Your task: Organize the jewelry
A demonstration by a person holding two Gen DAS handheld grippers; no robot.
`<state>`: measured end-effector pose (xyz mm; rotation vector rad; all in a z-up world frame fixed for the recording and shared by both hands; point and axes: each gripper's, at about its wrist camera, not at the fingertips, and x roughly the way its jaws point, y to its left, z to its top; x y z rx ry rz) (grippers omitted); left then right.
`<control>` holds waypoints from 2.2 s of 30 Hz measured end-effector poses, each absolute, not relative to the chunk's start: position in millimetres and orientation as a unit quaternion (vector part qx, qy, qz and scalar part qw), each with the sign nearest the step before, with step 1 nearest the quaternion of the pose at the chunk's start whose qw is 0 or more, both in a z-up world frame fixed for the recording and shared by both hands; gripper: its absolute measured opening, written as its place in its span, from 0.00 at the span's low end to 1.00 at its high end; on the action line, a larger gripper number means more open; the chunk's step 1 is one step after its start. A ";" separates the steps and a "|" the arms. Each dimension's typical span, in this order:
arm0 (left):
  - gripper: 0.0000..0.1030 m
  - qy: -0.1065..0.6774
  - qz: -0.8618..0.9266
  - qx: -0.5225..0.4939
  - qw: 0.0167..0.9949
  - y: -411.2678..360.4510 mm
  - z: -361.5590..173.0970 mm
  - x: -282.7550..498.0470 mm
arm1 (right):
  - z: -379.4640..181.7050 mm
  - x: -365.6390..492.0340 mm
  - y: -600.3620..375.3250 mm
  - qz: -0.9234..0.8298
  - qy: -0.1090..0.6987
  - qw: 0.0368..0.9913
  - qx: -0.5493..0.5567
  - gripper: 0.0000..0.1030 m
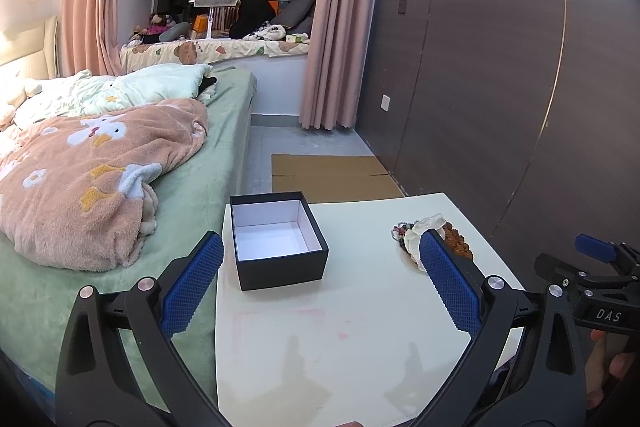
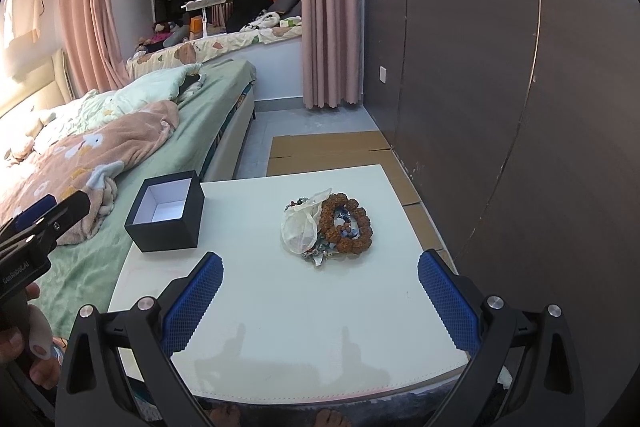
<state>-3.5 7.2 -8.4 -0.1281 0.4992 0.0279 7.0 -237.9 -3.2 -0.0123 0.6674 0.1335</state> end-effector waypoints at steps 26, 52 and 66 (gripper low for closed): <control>0.95 0.246 -0.004 -0.097 0.964 0.3 6.2 0.3 | 3.1 19.5 -262.9 0.077 0.319 0.943 0.060 0.93; 0.60 0.382 -0.105 -0.142 0.907 -60.4 -15.2 129.7 | -40.2 99.4 -365.4 0.046 0.353 0.881 0.311 0.66; 0.50 0.469 -0.117 -0.187 0.855 -74.9 -91.2 195.5 | -78.0 146.0 -350.4 0.053 0.408 0.849 0.331 0.62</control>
